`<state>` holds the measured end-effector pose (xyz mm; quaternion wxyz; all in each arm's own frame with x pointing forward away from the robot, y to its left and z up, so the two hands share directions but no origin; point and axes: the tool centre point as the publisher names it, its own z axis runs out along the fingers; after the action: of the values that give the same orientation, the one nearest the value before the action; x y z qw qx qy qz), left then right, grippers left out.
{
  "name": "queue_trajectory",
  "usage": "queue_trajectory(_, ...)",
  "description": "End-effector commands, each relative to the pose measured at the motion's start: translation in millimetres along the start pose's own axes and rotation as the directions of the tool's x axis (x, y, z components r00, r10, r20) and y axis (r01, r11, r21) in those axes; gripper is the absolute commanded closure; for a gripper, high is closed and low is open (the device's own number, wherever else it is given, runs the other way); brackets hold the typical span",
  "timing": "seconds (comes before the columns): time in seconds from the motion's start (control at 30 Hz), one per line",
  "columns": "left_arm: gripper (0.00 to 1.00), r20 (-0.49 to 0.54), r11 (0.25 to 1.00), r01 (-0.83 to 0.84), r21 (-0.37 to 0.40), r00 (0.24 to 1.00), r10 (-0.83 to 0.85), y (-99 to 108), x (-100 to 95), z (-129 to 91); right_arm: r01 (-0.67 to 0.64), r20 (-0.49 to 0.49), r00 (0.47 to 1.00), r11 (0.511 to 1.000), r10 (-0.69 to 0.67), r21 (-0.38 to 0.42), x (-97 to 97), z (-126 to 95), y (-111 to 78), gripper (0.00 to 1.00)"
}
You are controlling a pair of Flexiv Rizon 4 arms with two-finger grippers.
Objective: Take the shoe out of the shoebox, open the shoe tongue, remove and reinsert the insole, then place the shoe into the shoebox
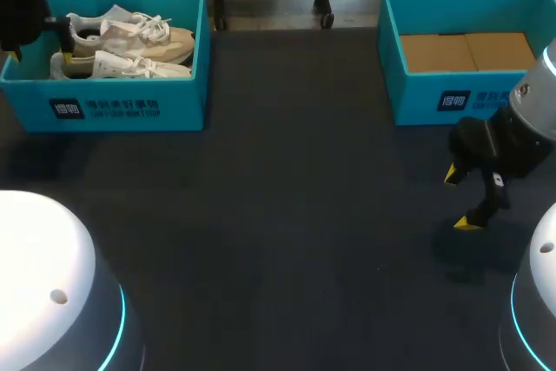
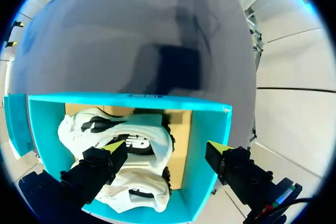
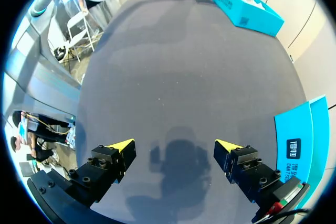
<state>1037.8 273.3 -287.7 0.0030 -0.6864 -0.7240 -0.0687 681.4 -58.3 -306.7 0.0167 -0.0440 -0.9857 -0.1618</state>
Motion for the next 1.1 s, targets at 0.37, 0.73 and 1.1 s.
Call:
queue_trajectory(0.37, 0.00, -0.004, 1.000, -0.007, 0.024, 1.000, 0.007, 13.0, -0.2, 15.5, -0.001, 0.002, 1.000, 1.000, 0.001, 0.002, 1.0, 0.8, -0.1, 0.00)
queue_trajectory(0.73, 0.00, -0.030, 0.997, -0.027, 0.072, 0.999, 0.029, 19.5, -5.4, 37.7, -0.001, 0.002, 1.000, 1.000, 0.001, 0.002, 1.0, 0.8, -0.1, 0.00)
queue_trajectory(1.1, 0.00, -0.028, 0.994, -0.029, 0.109, 0.999, 0.032, 19.0, -9.6, 53.6, -0.001, 0.002, 1.000, 1.000, 0.001, 0.002, 1.0, 0.8, -0.1, 0.00)
